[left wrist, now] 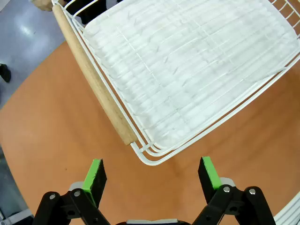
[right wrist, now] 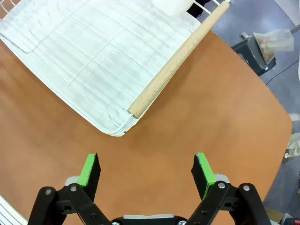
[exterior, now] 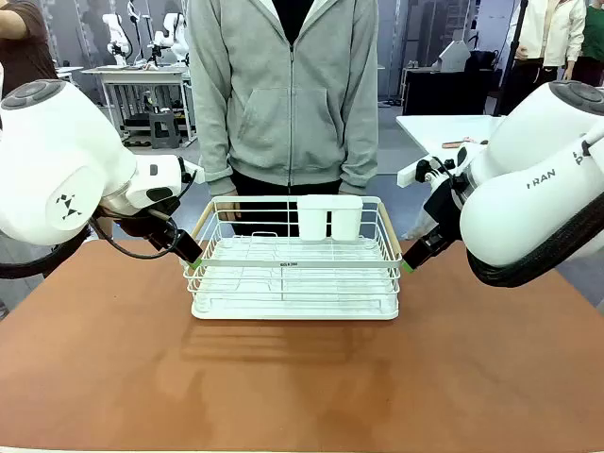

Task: Clean the table.
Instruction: Pick up the Lint Roller when the human hands it over.

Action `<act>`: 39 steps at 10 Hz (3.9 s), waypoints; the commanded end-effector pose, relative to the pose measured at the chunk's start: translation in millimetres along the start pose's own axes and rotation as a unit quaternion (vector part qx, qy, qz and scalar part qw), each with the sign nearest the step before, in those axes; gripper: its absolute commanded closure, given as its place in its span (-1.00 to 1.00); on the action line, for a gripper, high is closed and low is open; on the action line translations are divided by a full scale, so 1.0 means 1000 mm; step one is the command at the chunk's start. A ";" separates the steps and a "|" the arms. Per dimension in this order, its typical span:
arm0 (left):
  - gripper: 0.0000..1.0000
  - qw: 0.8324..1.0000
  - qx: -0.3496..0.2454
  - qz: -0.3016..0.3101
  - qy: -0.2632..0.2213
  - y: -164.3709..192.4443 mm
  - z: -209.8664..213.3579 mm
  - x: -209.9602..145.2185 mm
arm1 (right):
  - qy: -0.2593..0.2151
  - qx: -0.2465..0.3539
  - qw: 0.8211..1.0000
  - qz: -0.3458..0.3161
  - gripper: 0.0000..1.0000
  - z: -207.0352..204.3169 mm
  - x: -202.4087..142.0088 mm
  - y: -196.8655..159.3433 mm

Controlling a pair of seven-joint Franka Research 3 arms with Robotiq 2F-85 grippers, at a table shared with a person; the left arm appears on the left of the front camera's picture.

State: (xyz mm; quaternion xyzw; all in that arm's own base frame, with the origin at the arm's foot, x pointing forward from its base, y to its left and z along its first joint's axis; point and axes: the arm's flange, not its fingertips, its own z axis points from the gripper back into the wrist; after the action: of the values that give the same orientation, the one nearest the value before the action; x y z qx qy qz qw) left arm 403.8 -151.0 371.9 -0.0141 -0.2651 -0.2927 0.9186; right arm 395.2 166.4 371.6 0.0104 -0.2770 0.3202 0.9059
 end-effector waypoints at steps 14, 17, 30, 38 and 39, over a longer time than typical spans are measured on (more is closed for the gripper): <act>-1.00 0.941 -0.290 0.163 0.053 0.106 0.098 0.047 | -0.058 0.278 0.944 -0.168 -1.00 0.110 0.004 -0.087; -1.00 0.850 -0.444 0.276 0.059 0.234 0.136 -0.007 | -0.072 0.422 0.855 -0.295 -1.00 0.151 -0.055 -0.165; -1.00 0.750 -0.462 0.473 -0.014 0.397 0.108 -0.192 | -0.152 0.476 0.718 -0.485 -1.00 0.146 -0.227 -0.285; -1.00 0.750 -0.462 0.473 -0.014 0.397 0.108 -0.192 | -0.152 0.476 0.718 -0.485 -1.00 0.146 -0.227 -0.285; -1.00 0.750 -0.462 0.473 -0.014 0.397 0.108 -0.192 | -0.152 0.476 0.718 -0.485 -1.00 0.146 -0.227 -0.285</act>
State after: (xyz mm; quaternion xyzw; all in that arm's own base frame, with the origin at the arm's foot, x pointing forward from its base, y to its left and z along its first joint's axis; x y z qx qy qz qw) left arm 441.2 299.0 420.7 -0.5697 -0.0672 0.0952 0.8135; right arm 346.1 -219.6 423.7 0.6163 -0.1748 -0.0831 0.7634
